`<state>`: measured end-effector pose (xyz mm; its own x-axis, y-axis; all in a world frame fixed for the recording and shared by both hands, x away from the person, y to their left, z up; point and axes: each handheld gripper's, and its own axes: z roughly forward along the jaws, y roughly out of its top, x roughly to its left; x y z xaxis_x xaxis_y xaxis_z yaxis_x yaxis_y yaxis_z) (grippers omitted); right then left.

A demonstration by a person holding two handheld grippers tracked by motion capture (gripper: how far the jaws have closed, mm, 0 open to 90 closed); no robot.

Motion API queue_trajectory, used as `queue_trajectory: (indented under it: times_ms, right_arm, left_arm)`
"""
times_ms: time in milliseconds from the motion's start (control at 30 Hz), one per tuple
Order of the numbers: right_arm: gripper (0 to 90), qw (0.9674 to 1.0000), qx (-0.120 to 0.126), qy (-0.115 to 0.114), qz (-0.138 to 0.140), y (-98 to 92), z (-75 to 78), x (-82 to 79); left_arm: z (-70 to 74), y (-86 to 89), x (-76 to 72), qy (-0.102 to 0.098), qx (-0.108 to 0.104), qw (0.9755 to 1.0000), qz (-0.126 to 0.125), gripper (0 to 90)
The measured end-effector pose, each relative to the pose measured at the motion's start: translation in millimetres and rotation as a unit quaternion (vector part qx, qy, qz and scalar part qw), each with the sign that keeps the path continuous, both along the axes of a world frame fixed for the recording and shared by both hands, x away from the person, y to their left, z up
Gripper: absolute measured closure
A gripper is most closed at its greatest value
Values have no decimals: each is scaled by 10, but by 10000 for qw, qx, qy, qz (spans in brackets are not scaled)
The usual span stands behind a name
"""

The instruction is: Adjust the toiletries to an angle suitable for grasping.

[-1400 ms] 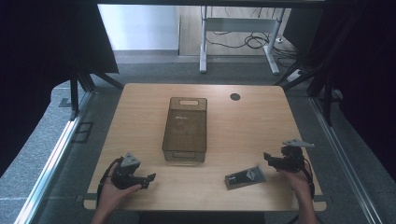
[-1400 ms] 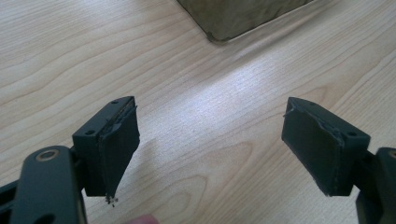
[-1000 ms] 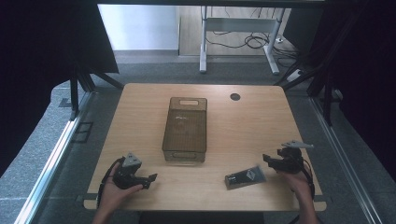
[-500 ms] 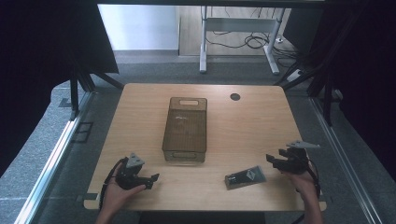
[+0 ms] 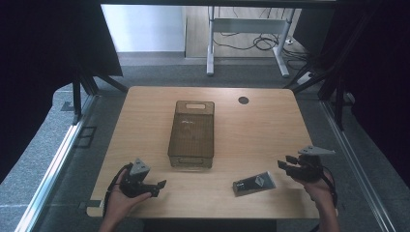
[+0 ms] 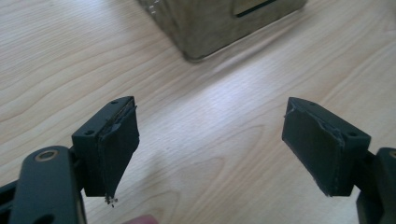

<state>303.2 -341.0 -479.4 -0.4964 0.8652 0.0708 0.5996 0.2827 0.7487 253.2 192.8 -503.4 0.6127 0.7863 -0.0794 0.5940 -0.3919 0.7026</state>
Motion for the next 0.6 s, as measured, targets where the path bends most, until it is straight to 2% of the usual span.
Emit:
queue_trajectory:
  times_ms: [100,133,200,367,400,500,600]
  right_arm:
    - [661,9998,-62,85,174,61,21,-32]
    - [661,9998,-62,85,174,61,21,-32]
    - [737,9991,-165,158,368,142,37,-71]
    - [814,9974,-210,267,641,227,46,-109]
    - [852,9965,-163,363,736,264,46,-123]
    - [862,9951,-94,451,873,288,43,-130]
    - [898,9911,107,595,1184,379,39,-179]
  left_arm:
    - [12,7,-9,-9,-34,10000,-37,188]
    - [12,7,-9,-9,-34,10000,-37,188]
    - [6,22,-4,3,-30,10000,0,189]
    - [8,12,-3,4,-29,10000,11,188]
    - [1,3,2,8,-7,10000,-6,188]
    - [-12,-10,5,35,21,10000,-28,188]
    - [-23,-43,0,61,35,9999,-73,189]
